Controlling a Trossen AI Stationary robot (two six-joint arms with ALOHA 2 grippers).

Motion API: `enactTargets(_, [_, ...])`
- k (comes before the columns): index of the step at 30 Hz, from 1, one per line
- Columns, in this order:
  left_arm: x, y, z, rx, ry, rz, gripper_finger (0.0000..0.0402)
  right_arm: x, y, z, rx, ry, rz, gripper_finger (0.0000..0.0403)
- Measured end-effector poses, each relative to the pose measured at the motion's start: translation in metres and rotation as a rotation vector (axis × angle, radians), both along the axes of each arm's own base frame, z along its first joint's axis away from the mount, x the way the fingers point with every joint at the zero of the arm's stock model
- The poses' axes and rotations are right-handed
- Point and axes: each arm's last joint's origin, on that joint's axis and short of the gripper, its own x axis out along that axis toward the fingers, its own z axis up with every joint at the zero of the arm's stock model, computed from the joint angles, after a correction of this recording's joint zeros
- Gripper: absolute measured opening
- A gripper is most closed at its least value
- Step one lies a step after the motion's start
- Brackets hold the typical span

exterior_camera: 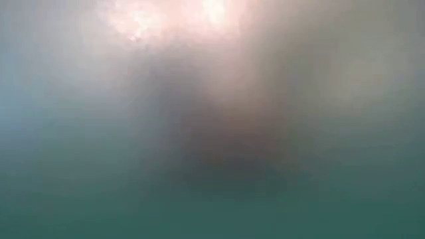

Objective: Sort Maruchan noodles
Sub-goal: Put the yellow noodle pack into the transparent bin

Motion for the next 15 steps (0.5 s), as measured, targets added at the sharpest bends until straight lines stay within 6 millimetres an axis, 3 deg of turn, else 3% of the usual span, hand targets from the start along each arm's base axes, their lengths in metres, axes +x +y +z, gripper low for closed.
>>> enactTargets(8, [0.005, 0.025, 0.011, 0.128, -0.019, 0.052, 0.0121, 0.000, 0.008, 0.003, 0.134, -0.036, 0.152, 0.0205])
enactTargets(15, [0.014, 0.014, 0.020, 0.002, -0.094, -0.105, 0.0121, -0.005, 0.004, 0.004, 0.009, 0.020, 0.058, 0.0205])
